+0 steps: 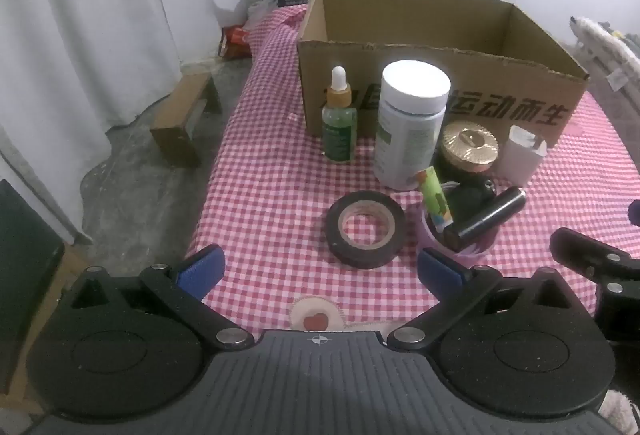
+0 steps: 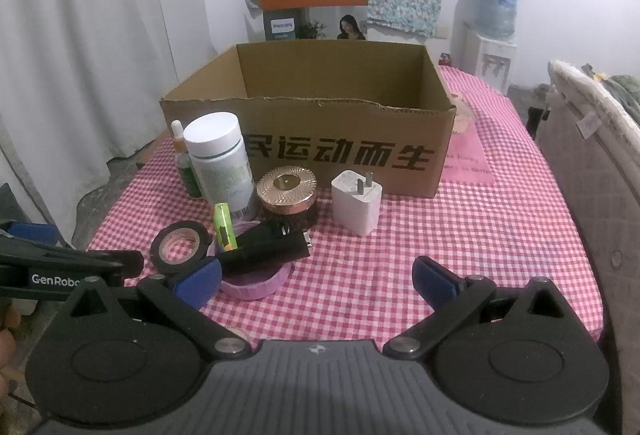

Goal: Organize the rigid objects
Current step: 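Move the right gripper toward the black tube in the pink bowl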

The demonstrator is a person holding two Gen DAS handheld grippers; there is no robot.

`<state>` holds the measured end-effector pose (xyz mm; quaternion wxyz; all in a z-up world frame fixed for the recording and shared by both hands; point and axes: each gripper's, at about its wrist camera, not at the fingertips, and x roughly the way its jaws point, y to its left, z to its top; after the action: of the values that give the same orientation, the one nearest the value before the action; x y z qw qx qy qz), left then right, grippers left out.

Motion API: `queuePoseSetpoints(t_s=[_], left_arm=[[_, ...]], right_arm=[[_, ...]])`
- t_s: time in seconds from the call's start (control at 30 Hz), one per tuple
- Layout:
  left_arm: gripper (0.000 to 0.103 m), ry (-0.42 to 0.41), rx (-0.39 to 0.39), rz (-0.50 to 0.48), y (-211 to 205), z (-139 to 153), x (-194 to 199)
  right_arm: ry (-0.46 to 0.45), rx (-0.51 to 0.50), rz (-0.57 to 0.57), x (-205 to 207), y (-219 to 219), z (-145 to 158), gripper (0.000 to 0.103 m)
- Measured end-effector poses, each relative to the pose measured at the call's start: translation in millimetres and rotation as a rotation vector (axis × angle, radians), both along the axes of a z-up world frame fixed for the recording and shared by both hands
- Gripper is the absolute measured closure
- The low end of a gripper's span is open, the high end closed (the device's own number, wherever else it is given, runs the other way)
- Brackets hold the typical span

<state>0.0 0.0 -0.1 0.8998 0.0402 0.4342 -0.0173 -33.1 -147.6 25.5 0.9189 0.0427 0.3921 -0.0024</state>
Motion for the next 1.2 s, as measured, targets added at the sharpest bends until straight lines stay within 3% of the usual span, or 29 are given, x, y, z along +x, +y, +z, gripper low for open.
queuePoseSetpoints(t_s=[0.8,1.2], left_arm=[[0.000,0.018,0.007,0.001,1.3,-0.9,-0.8],[0.000,0.066,0.010,-0.002,-0.3,-16.2,15.4]], right_arm=[[0.003,0.014,0.007,4.2,0.9,-4.7,0.000],[0.035,0.040,0.011,15.5,-1.4,-14.6,0.000]])
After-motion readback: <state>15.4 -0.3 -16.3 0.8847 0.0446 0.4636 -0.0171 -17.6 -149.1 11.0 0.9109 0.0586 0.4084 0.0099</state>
